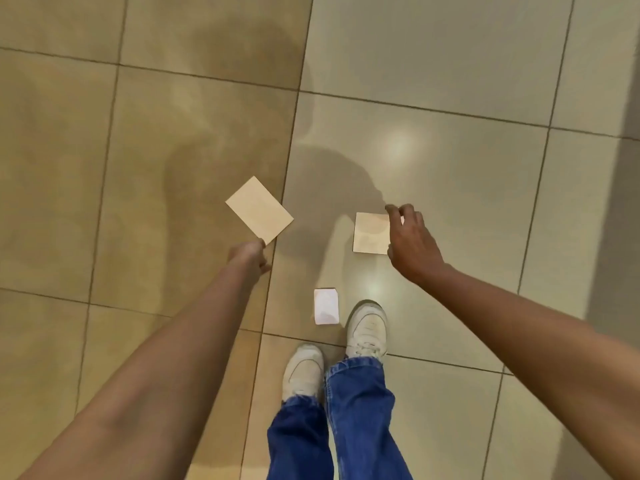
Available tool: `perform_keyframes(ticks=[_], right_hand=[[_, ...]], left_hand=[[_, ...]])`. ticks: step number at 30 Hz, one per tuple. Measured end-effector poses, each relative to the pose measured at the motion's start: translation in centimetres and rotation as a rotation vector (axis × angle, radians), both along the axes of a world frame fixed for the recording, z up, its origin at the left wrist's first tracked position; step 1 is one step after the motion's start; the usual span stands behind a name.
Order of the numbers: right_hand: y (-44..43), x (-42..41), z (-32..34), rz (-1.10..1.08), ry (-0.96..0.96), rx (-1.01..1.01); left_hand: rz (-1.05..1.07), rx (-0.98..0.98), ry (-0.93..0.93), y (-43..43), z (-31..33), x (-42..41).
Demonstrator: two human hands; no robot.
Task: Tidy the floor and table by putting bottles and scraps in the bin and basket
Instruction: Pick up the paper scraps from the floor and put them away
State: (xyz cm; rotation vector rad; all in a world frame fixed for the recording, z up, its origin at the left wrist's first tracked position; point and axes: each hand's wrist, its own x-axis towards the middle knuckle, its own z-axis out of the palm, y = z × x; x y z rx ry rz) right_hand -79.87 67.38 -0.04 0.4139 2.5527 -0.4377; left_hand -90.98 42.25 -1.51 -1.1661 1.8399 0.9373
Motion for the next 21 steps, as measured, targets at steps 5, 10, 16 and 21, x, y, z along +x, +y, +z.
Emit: perform_keyframes(ticks=[5, 10, 16, 21], right_hand=[[1.8, -0.9, -8.9, 0.088, -0.086, 0.084], [2.3, -0.3, -14.1, 0.156, -0.1, 0.194], [2.3, 0.1, -15.4, 0.115, -0.051, 0.273], [2.1, 0.5, -14.1, 0.09, -0.018, 0.227]], left_hand=[[-0.069, -0.111, 0.015, -1.9, -8.5, -2.2], [0.037, -0.101, -0.037, -1.9, -12.8, -4.0], [-0.062, -0.278, 0.097, -0.7, -14.9, -5.7], [-0.002, -0.14, 0.106, -1.0, -14.7, -5.8]])
